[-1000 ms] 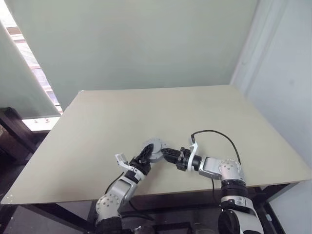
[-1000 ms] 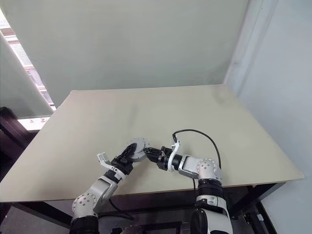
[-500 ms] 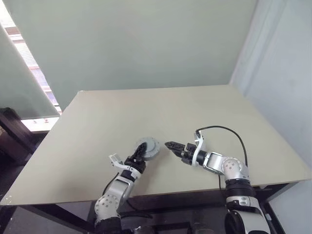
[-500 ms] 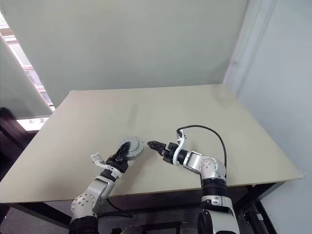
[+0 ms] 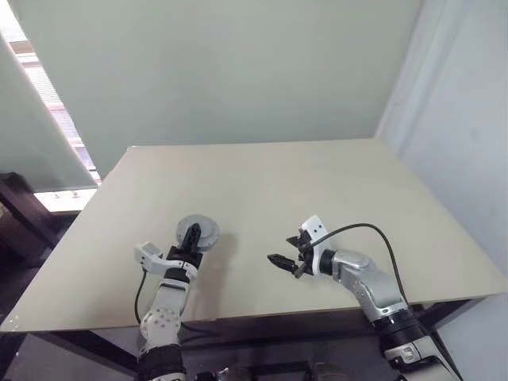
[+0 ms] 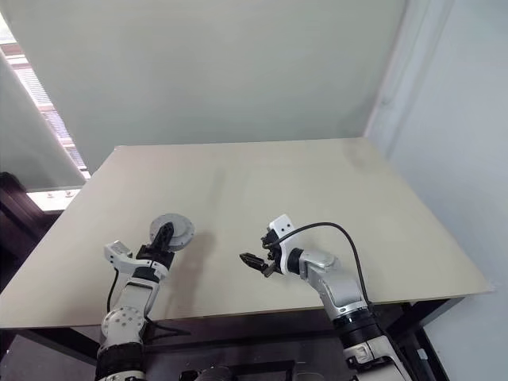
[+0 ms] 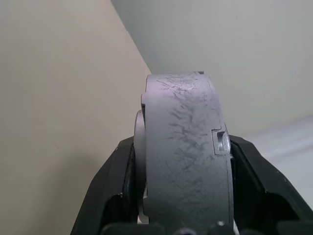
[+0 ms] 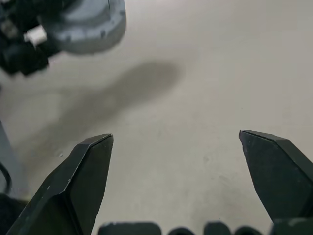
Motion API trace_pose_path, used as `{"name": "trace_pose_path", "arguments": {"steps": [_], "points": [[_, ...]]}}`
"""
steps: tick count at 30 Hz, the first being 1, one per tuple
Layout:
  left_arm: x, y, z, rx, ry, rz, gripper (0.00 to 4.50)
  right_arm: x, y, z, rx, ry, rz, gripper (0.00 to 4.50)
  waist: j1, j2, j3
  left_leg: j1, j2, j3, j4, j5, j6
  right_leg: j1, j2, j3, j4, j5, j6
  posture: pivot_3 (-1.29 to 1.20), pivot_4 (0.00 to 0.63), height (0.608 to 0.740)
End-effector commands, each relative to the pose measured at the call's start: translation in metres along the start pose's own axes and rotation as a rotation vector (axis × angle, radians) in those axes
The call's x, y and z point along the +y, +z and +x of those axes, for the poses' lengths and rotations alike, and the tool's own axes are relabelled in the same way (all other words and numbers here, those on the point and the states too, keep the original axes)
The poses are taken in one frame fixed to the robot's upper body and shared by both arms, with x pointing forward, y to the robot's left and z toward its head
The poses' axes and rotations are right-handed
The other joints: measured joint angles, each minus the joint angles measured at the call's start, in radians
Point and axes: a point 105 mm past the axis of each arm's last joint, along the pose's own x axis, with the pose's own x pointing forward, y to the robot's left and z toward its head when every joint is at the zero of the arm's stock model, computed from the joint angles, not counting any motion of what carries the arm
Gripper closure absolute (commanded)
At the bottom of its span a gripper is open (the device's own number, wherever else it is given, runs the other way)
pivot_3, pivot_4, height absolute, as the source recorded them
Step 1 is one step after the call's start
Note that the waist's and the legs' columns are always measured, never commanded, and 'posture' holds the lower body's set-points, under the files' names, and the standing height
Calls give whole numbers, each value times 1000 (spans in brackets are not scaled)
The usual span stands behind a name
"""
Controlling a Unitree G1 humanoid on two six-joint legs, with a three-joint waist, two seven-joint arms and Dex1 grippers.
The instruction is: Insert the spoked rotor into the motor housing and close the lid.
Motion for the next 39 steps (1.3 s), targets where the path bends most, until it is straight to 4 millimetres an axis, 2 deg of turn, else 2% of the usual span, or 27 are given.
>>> {"name": "trace_pose_path", "arguments": {"steps": [1,5,12,14,23,33,39], "points": [[-21,17,14,-65,-74,74,2471,6,23,1,-74,20,-110,0,0,-2,0,0,0,0,0,0,0,0,0,0,0,0,0,0,0,740],[-14,23,19,-90,-40,139,2471,7,24,0,-70,22,-152,0,0,-8,1,0,0,0,0,0,0,1,0,0,0,0,0,0,0,740],[5,28,24,-94,43,249,2471,11,19,-4,-40,26,-195,0,0,-9,1,0,0,0,0,0,0,1,0,0,0,0,0,0,0,740],[10,27,24,-70,60,344,2471,11,16,-5,-32,21,-193,0,0,-9,1,0,0,0,0,0,0,1,0,0,0,1,1,0,0,740],[12,28,26,-10,32,574,2471,10,10,-9,-16,10,-191,0,0,-11,1,1,0,-1,0,0,0,1,1,0,0,1,2,0,0,740],[25,25,26,28,84,658,2471,10,6,-8,-2,13,-189,0,0,-11,1,1,0,0,0,0,0,1,1,0,1,2,2,0,0,740],[44,30,20,39,195,741,421,11,5,-7,5,17,-194,0,0,-11,1,3,0,0,0,0,0,3,1,0,1,3,2,0,0,740]]}}
